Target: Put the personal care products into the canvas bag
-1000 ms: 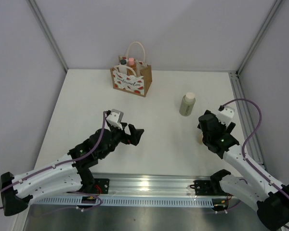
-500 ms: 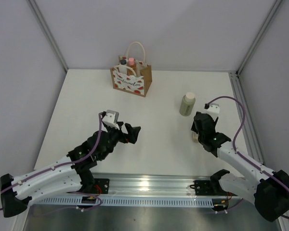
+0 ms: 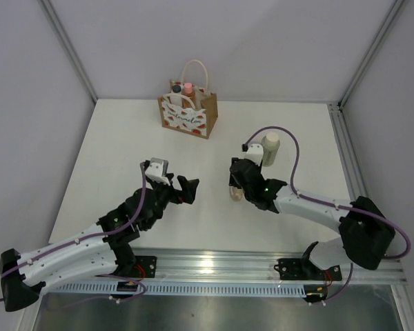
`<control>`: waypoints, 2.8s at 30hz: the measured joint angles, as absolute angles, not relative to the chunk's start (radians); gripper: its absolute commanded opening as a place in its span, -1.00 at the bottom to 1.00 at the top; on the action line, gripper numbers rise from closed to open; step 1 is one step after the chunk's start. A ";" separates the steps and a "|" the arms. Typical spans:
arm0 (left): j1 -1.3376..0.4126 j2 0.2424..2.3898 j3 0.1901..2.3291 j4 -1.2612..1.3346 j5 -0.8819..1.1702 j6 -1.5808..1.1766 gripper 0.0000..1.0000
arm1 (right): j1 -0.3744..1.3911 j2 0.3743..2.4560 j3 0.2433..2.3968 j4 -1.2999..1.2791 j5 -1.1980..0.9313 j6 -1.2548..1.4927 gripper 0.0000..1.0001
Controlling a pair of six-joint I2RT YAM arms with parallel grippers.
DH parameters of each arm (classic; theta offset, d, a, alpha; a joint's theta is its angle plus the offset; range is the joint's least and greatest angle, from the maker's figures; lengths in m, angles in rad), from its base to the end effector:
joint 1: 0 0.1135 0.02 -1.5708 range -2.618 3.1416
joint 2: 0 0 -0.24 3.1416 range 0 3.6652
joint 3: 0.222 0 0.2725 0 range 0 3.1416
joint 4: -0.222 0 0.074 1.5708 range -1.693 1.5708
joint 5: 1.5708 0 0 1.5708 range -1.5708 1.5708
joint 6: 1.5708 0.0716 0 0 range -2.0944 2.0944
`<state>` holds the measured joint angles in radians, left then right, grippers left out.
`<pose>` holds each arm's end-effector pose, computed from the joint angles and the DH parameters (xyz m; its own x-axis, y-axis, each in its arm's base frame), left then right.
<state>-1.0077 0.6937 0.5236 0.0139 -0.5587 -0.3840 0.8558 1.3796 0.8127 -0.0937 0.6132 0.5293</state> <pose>0.1606 -0.1833 0.2601 -0.2409 -0.2135 -0.9468 0.3745 0.8795 -0.2936 0.2511 0.2263 0.1757 -0.5086 0.0441 -0.8599 -0.0727 0.9929 0.0939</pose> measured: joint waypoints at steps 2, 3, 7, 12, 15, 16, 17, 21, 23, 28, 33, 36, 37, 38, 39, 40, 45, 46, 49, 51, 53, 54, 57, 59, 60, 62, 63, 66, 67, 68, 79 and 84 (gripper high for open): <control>-1.008 0.691 0.523 0.015 -0.559 -0.384 0.99 | 0.875 1.457 0.886 -0.099 0.611 0.560 0.27; -1.008 0.688 0.522 0.015 -0.559 -0.384 0.98 | 0.879 1.494 0.926 -0.107 0.609 0.572 0.35; -1.008 0.662 0.514 0.015 -0.569 -0.384 0.99 | 0.883 1.589 1.055 -0.111 0.604 0.597 0.60; -1.008 0.641 0.507 0.019 -0.571 -0.384 0.98 | 0.883 1.599 1.148 -0.147 0.604 0.589 0.79; -1.008 0.653 0.507 0.021 -0.564 -0.383 0.99 | 0.882 1.596 1.224 -0.193 0.605 0.562 0.84; -1.008 0.666 0.507 0.023 -0.556 -0.382 0.99 | 0.882 1.591 1.252 -0.213 0.604 0.549 0.86; -1.008 0.675 0.507 0.027 -0.549 -0.381 0.99 | 0.882 1.580 1.276 -0.230 0.603 0.536 0.87; -1.008 0.779 0.537 0.031 -0.513 -0.373 0.99 | 0.867 1.464 1.336 -0.306 0.561 0.484 0.88; -1.008 0.852 0.574 0.027 -0.493 -0.374 0.99 | 0.839 1.401 1.344 -0.325 0.535 0.466 0.88; -1.008 1.094 0.722 0.030 -0.454 -0.386 0.98 | 0.715 1.152 1.262 -0.340 0.450 0.436 0.88; -1.008 1.319 0.837 0.058 -0.433 -0.392 0.93 | 0.665 0.941 1.053 -0.325 0.362 0.437 0.87; -1.008 1.449 0.907 0.063 -0.429 -0.392 0.88 | 0.665 0.897 0.956 -0.318 0.300 0.443 0.87; -1.008 1.489 0.929 0.065 -0.429 -0.392 0.85 | 0.665 0.893 0.932 -0.315 0.284 0.444 0.87; -1.008 1.520 0.947 0.069 -0.429 -0.391 0.84 | 0.665 0.891 0.906 -0.316 0.266 0.444 0.87; -1.008 1.552 0.961 0.075 -0.430 -0.391 0.83 | 0.665 0.890 0.883 -0.315 0.251 0.444 0.87; -1.008 1.577 0.972 0.080 -0.432 -0.391 0.80 | 0.665 0.889 0.862 -0.312 0.238 0.444 0.87; -1.008 1.668 1.005 0.100 -0.473 -0.381 0.68 | 0.665 0.869 0.799 -0.293 0.193 0.445 0.86; -1.008 1.681 1.005 0.112 -0.484 -0.375 0.65 | 0.665 0.863 0.798 -0.291 0.185 0.445 0.87; -1.008 1.718 1.005 0.158 -0.516 -0.355 0.58 | 0.665 0.837 0.788 -0.264 0.169 0.445 0.86; -1.008 1.737 1.005 0.194 -0.534 -0.339 0.51 | 0.665 0.814 0.780 -0.253 0.165 0.446 0.86; -1.008 1.748 1.005 0.228 -0.550 -0.322 0.36 | 0.665 0.799 0.776 -0.249 0.163 0.447 0.87; -1.007 1.752 1.003 0.245 -0.558 -0.314 0.29 | 0.665 0.792 0.773 -0.248 0.163 0.448 0.87; -1.007 1.754 0.991 0.315 -0.573 -0.296 -0.38 | 0.665 0.775 0.767 -0.248 0.163 0.448 0.87; -1.007 1.759 0.979 0.347 -0.577 -0.289 -0.71 | 0.665 0.768 0.765 -0.248 0.163 0.447 0.87; -1.007 1.760 0.975 0.360 -0.579 -0.287 -0.87 | 0.665 0.764 0.765 -0.248 0.163 0.448 0.87; -1.007 1.761 0.965 0.381 -0.582 -0.286 -0.99 | 0.665 0.756 0.765 -0.248 0.163 0.448 0.87; -1.007 1.761 0.962 0.388 -0.586 -0.285 -0.99 | 0.665 0.751 0.765 -0.248 0.163 0.447 0.87; -1.005 1.758 0.961 0.390 -0.596 -0.271 -0.99 | 0.665 0.739 0.765 -0.248 0.163 0.448 0.87; -1.002 1.755 0.961 0.384 -0.594 -0.261 -0.99 | 0.665 0.736 0.764 -0.248 0.163 0.448 0.87; -0.995 1.752 0.962 0.376 -0.590 -0.258 -0.99 | 0.665 0.731 0.762 -0.247 0.163 0.448 0.87; -0.728 1.726 1.201 0.099 -0.462 -0.227 -0.99 | 0.665 0.692 0.741 -0.246 0.150 0.462 0.87; -0.653 1.728 1.349 0.051 -0.443 -0.178 -0.99 | 0.665 0.658 0.741 -0.246 0.149 0.467 0.87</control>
<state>-0.6533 1.7283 1.3487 0.0513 -0.4431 -0.1783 0.6655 0.6582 0.7406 -0.2459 0.1490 0.4667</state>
